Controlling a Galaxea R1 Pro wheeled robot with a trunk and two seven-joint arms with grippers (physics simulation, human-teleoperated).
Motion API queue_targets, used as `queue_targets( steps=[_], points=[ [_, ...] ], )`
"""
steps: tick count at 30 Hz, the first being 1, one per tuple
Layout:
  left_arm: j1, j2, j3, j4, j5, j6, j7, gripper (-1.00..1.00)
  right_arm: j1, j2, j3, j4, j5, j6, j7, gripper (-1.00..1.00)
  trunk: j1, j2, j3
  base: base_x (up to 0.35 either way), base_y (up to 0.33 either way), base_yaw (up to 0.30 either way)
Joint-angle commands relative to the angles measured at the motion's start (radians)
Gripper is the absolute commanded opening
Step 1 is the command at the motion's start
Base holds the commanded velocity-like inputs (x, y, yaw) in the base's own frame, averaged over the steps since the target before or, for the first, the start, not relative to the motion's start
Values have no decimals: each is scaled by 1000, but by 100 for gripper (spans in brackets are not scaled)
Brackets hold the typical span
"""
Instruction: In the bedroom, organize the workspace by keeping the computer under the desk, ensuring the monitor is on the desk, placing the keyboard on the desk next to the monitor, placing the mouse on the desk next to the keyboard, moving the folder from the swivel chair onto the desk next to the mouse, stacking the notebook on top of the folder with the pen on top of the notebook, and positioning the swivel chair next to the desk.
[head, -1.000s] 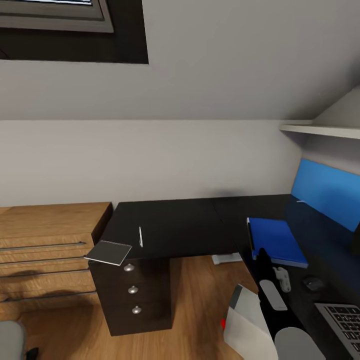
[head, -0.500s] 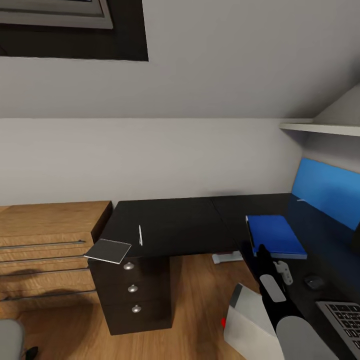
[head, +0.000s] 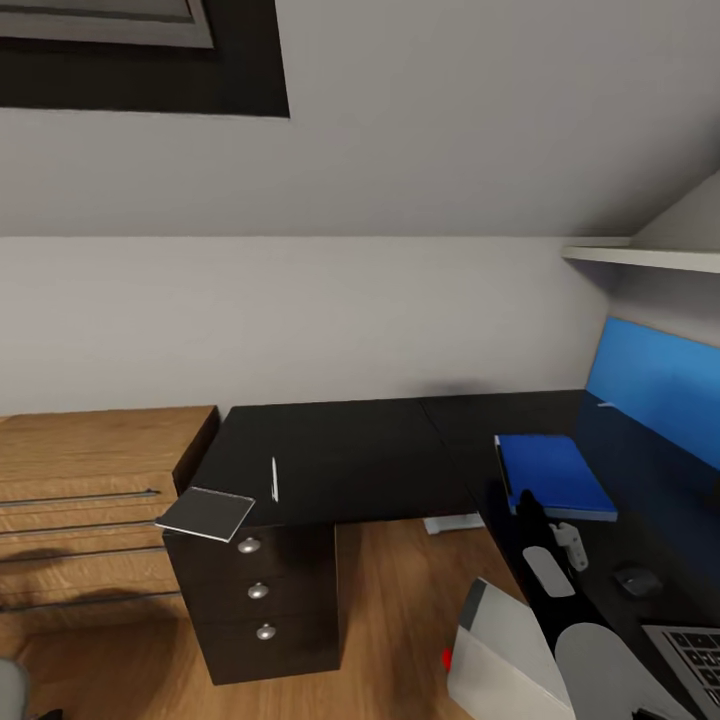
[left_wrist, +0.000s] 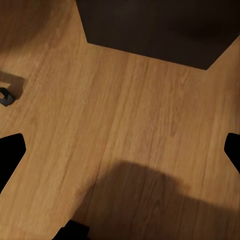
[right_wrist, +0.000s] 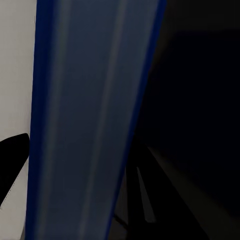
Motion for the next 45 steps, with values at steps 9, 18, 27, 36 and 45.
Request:
queue_targets(
  steps=[9,18,27,36,45],
  points=[
    [-1,1,-7,0,11,-5,6,100,-1,3,-10,-1,-161,-1,7,-100,0,-1,-1,65,0,0],
    [-1,-2,-7,-1,12,-6,9,100,-1,1,-14,-2,-171,-2,7,-100,4,-8,-4,9,0,0],
    [0,-2,-8,0,12,-6,9,100,-1,-2,-13,-3,-170,-2,7,-100,38,-71,-32,0,0,0],
    [-1,-2,-8,0,12,-6,9,100,-1,-1,-11,-1,-169,-3,8,-100,73,-134,-61,0,0,0],
    [-1,-2,-8,0,11,-6,8,100,-1,-1,-9,0,-165,-3,8,-100,107,-197,-89,0,0,0]
  ],
)
